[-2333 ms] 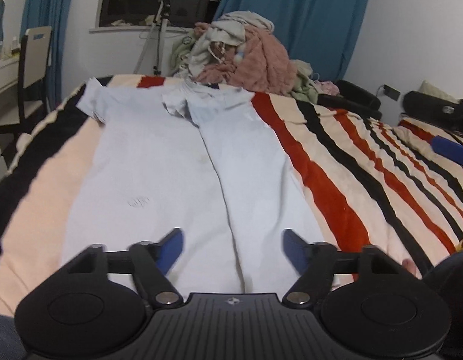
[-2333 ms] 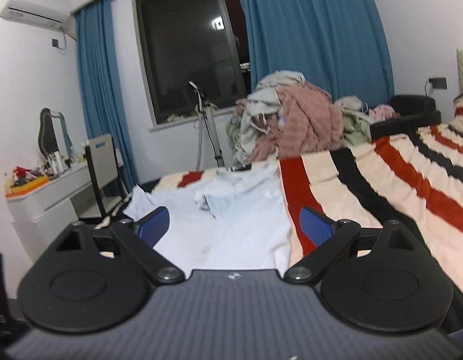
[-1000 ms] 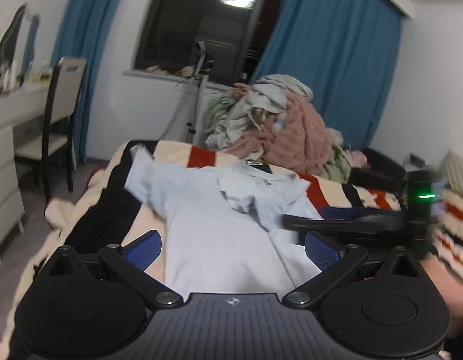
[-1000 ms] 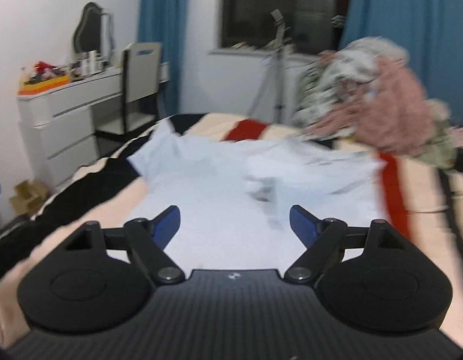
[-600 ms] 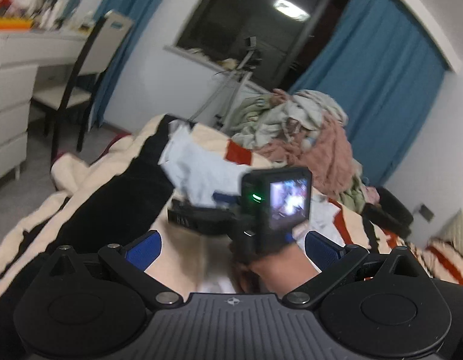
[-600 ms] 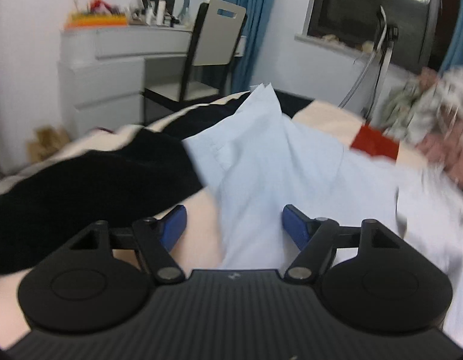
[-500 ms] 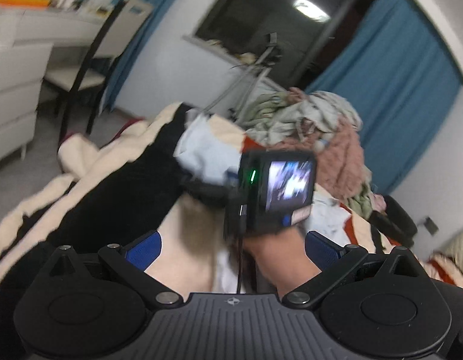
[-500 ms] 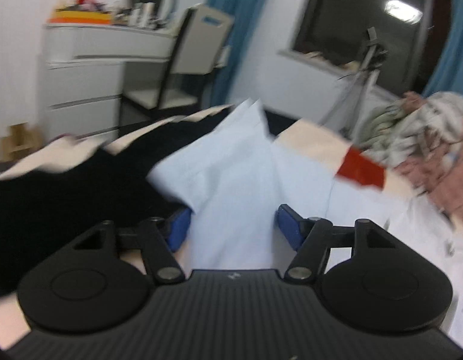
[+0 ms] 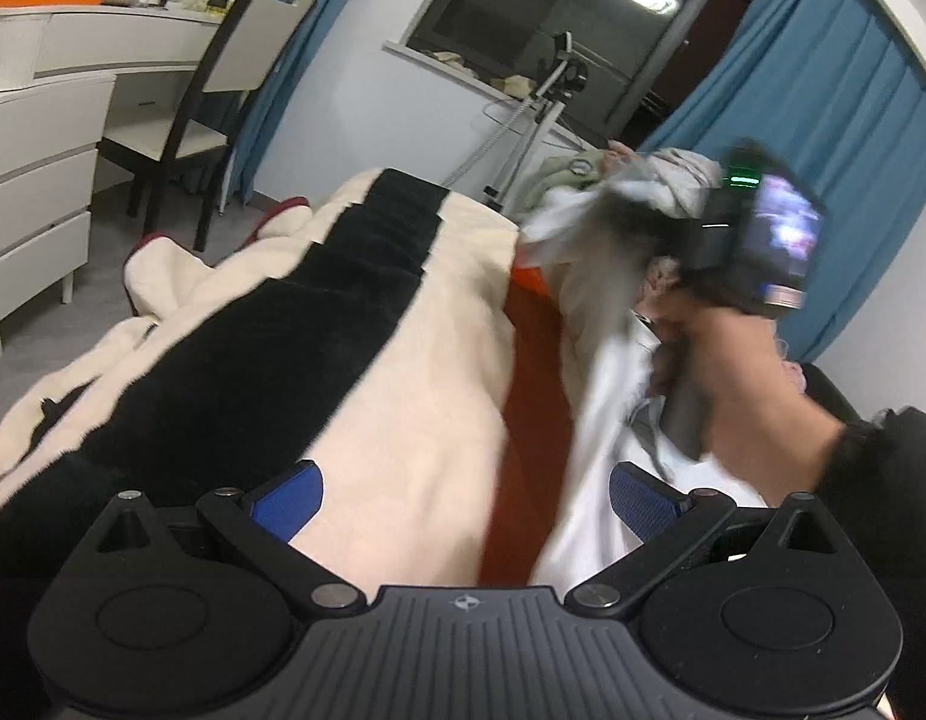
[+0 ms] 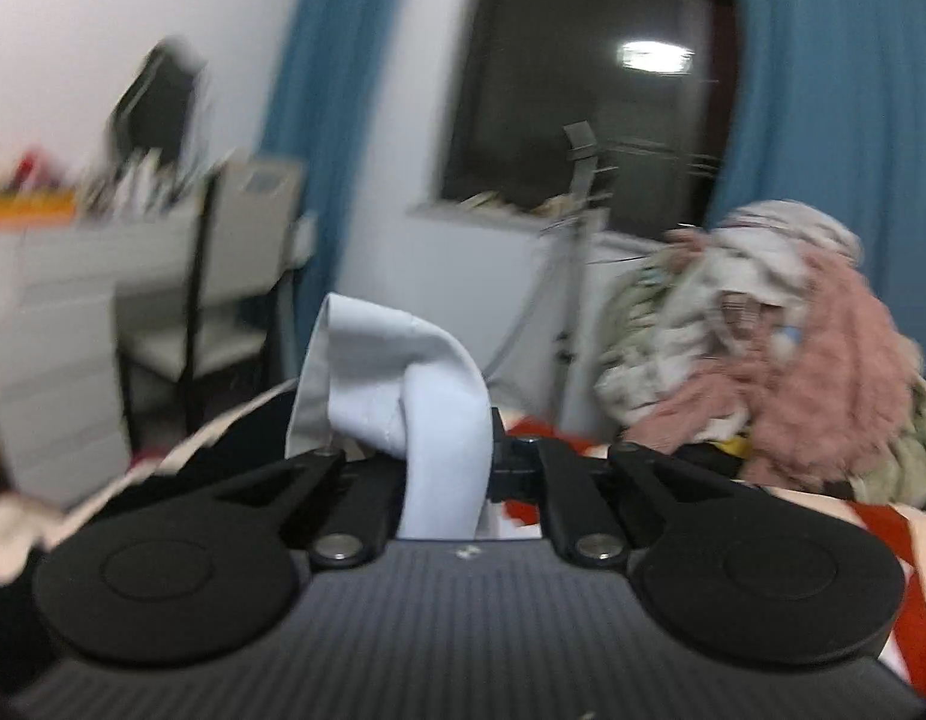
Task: Fold clothes
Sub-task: 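Fold the held edge over toward the shirt middle and release with the right gripper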
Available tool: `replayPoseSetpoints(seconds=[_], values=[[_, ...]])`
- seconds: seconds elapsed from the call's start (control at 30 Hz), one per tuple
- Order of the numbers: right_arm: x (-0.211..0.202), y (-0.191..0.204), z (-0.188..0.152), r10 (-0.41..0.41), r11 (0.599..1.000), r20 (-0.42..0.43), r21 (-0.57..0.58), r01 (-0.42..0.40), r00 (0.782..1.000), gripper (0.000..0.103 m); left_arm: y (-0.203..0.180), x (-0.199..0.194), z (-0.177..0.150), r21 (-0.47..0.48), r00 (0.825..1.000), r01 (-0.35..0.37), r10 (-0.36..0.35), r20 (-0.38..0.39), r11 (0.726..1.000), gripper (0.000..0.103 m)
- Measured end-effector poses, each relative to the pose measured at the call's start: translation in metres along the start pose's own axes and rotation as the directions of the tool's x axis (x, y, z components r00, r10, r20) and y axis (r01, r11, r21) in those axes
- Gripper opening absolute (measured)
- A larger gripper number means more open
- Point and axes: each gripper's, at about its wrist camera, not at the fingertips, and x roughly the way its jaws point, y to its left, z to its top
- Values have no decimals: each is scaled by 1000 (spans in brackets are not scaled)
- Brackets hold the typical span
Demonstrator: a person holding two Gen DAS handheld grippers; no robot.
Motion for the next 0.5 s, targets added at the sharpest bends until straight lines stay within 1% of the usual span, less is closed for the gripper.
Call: replayPoseSetpoints(seconds=[0.03,0.1,0.17,0.23,0.27,0.3,0.33,0.37,0.4,0.43,0.47,0.5], values=[[-8,-23,5,-25,999,18,45,24,1000,6,-2,-1,0,-2,1000,21,-21,-3,1000,103],[-15,-70,3,-98,986,21,139,94,995,6,-12,-3,-3,22,998,57,-57,-2,998,103],[-16,-118,-14,-183,954,-15,239,181,983,6,-23,-4,-6,61,998,56,-56,0,997,103],[-10,-164,-42,-244,903,-103,337,265,964,7,-33,-2,-11,96,998,55,-55,-2,994,103],[-9,-182,-58,-258,879,-150,373,297,954,9,-36,1,-13,110,998,58,-57,-9,992,103],[-6,-197,-75,-268,857,-203,396,330,942,9,-39,5,-15,122,998,62,-60,-19,991,103],[-2,-211,-92,-274,836,-256,414,361,927,12,-41,9,-18,130,998,65,-62,-28,989,103],[2,-219,-103,-264,828,-300,417,375,917,20,-44,13,-20,138,997,68,-63,-37,988,103],[3,-226,-115,-235,822,-337,432,371,912,30,-46,17,-23,147,997,70,-64,-47,987,103],[3,-233,-127,-206,816,-368,447,367,907,60,-48,21,-24,155,996,71,-63,-57,985,103],[-2,-237,-131,-190,812,-363,465,354,912,85,-50,24,-26,163,996,75,-65,-67,984,103],[-7,-236,-132,-170,813,-346,480,330,922,91,-51,27,-27,171,994,85,-72,-76,982,103]])
